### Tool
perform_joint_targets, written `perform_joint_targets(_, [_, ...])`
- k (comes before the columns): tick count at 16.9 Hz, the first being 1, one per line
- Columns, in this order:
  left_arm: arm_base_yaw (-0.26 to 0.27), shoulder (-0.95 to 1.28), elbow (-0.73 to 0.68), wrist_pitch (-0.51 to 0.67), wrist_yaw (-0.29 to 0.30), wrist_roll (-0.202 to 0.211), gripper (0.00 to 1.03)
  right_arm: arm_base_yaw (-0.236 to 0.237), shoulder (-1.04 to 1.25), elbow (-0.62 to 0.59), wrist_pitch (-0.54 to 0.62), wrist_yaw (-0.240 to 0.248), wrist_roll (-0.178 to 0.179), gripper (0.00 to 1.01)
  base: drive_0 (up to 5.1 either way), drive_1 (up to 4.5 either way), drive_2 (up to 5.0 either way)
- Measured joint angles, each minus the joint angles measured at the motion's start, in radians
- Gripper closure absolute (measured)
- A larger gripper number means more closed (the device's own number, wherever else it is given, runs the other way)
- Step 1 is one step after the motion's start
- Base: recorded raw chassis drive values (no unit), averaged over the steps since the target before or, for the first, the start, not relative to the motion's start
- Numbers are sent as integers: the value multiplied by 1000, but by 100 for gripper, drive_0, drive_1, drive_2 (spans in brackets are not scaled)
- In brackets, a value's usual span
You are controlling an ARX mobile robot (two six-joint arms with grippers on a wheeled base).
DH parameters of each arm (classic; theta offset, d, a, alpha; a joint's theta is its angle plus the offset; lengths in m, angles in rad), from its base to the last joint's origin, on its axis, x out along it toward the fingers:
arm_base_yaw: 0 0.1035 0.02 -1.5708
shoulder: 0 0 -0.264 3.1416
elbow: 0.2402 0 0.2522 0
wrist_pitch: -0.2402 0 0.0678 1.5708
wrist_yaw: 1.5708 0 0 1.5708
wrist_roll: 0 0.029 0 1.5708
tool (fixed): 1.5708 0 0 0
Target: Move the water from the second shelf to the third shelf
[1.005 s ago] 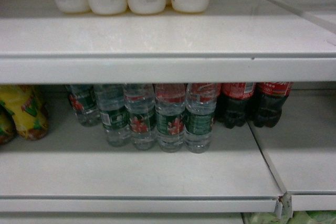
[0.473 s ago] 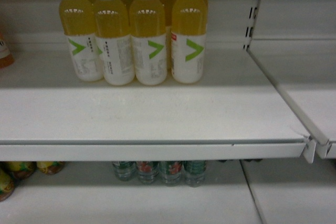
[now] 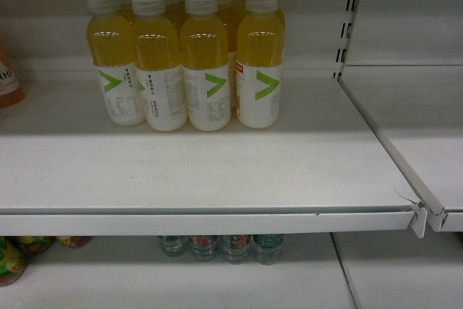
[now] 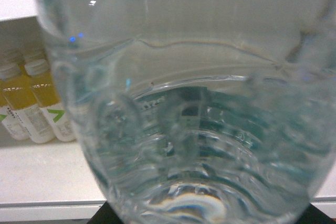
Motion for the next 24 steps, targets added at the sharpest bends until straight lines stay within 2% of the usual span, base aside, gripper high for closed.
perform_joint_targets(7, [0,0,0,0,1,0,5,-1,0,0,-6,11,0,61,0,0,0])
perform_joint_targets(24, [0,0,0,-2,0,0,5,0,0,0,2,0,0,61,0,0,0])
